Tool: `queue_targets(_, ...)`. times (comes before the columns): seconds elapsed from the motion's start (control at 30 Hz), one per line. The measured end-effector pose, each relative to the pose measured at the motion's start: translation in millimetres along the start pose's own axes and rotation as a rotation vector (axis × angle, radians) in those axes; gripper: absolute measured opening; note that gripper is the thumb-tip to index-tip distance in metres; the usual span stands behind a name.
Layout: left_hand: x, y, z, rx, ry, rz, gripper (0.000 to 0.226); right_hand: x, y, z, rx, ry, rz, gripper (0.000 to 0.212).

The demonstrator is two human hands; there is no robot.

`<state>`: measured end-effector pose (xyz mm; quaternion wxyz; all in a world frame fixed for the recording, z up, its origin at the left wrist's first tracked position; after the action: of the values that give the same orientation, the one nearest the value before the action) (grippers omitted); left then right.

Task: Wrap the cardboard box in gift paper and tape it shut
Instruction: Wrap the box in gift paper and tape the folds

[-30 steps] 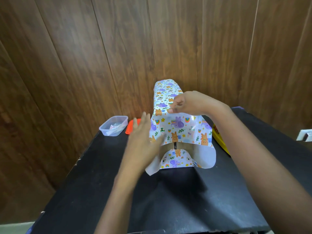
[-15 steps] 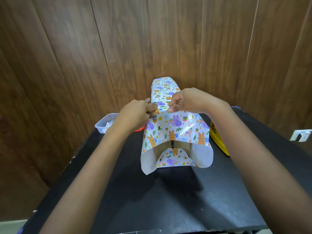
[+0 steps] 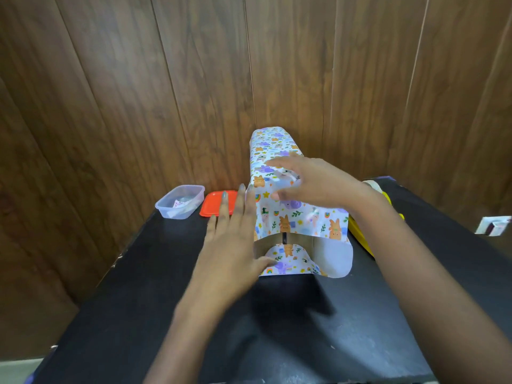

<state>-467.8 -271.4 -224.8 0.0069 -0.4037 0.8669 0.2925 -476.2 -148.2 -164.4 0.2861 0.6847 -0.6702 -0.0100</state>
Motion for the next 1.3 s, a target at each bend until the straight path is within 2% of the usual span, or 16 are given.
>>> queue_targets(0.07, -11, -2, -15, -0.278, 0.096, 0.06, 0.067, 3, -20, 21, 0.095, -0.214, -0.022, 0.095)
queue_targets(0.13, -16, -1, -21, -0.411, 0.132, 0.113, 0.053, -3, -37, 46, 0.095, -0.452, -0.012, 0.122)
queue_targets(0.2, -17, -1, -14, -0.43, 0.215, 0.194, 0.046, -6, -50, 58, -0.102, -0.627, -0.019, 0.14)
queue_targets(0.27, -16, -3, -8, -0.43, 0.3, 0.254, 0.057, -11, -59, 65, -0.254, -0.705, 0.025, 0.146)
queue_targets(0.33, -11, -3, -1, -0.372, 0.404, 0.243, 0.07, -13, -62, 66, -0.351, -0.721, 0.038, 0.125)
queue_targets(0.43, -14, -1, -2, -0.411, 0.432, 0.296, 0.051, -6, -64, 62, -0.454, -0.728, -0.001, 0.083)
queue_targets(0.6, -8, -10, -9, -0.633, 0.196, 0.494, 0.03, -6, -63, 48, -0.36, -0.58, -0.015, 0.083)
queue_targets(0.7, 15, -11, -21, -0.709, -0.207, 0.378, 0.032, -15, -64, 41, -0.294, -0.526, 0.022, 0.08)
queue_targets(0.8, 23, -13, -21, -0.714, -0.442, 0.288, 0.031, -8, -65, 41, -0.364, -0.591, -0.036, 0.087)
queue_targets(0.9, 14, -18, -23, -0.689, -0.451, 0.278, 0.045, 8, -68, 31, -0.579, -0.611, -0.163, 0.041)
queue_targets(0.97, 22, -17, -20, -0.623, -0.475, 0.073, 0.06, 23, -76, 19, -0.724, -0.528, -0.266, 0.014)
queue_targets(1.0, 29, -16, -15, -0.579, -0.495, -0.073, 0.06, 27, -80, 13, -0.773, -0.485, -0.289, 0.011)
queue_targets(1.07, 39, -17, -8, -0.538, -0.489, -0.254, 0.05, 34, -85, -2, -0.809, -0.433, -0.284, 0.025)
queue_targets(1.2, 36, -21, -12, -0.614, -0.528, -0.342, 0.041, 49, -88, -22, -0.837, -0.428, -0.316, 0.022)
queue_targets(1.27, 28, -21, -14, -0.611, -0.497, -0.334, 0.054, 50, -83, -18, -0.779, -0.491, -0.3, 0.006)
queue_targets(1.3, 25, -21, -13, -0.612, -0.456, -0.334, 0.053, 48, -80, -15, -0.747, -0.486, -0.281, 0.009)
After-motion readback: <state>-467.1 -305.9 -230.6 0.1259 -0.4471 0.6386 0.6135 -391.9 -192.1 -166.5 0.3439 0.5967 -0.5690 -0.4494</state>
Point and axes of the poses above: each hand's wrist, its own y-axis towards the middle knuckle, its own z-axis out of the palm, x = y × z, the point moved 10 cm from there along y, towards the middle knuckle, and after that the axes turned 9 degrees about -x, right-handed, at the moved point
